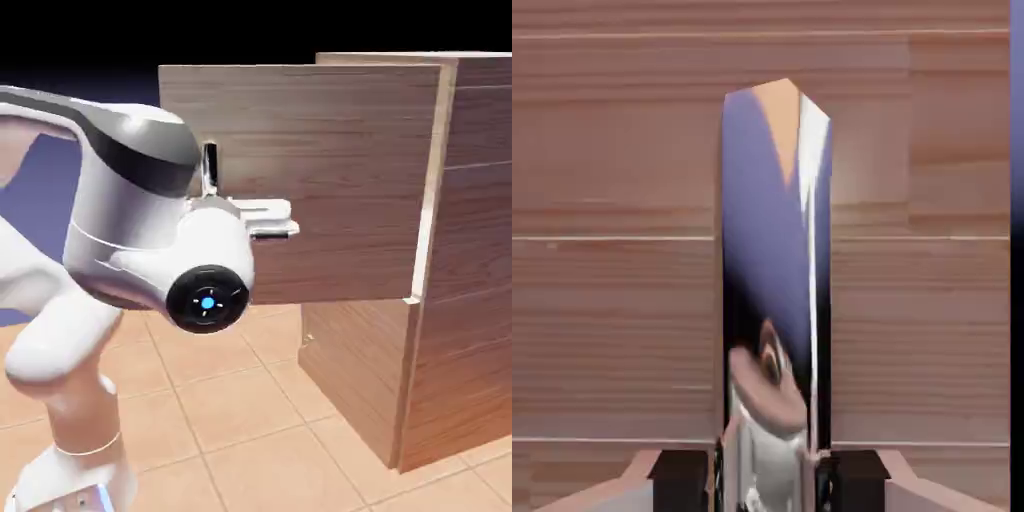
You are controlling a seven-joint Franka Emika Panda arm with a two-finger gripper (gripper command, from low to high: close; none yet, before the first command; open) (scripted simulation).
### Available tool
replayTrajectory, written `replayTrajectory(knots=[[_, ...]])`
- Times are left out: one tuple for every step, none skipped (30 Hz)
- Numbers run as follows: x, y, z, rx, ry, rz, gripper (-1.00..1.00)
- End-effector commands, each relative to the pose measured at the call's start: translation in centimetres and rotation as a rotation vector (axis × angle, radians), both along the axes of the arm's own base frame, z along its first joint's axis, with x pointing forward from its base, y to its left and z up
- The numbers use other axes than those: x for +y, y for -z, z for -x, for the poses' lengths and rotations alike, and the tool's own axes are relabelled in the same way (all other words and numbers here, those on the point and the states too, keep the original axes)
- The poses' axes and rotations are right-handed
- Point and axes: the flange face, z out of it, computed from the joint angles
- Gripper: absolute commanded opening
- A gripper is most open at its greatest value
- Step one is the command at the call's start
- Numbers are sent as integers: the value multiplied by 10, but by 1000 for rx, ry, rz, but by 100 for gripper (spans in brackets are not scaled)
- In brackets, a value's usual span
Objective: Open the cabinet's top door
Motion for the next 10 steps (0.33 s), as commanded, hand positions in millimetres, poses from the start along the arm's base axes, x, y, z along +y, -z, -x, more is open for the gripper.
replayTrajectory(knots=[[-8,0,-2,-1,-26,0,-100],[-16,0,-3,0,-50,0,-100],[-24,0,-5,0,-74,0,-100],[-32,0,-8,0,-97,0,-100],[-39,0,-10,0,-119,0,-100],[-46,0,-12,1,-141,0,-100],[-53,0,-14,1,-161,-1,-100],[-59,0,-17,0,-181,-1,-100],[-65,0,-19,0,-197,0,-100],[-65,0,-19,0,-197,0,100]])
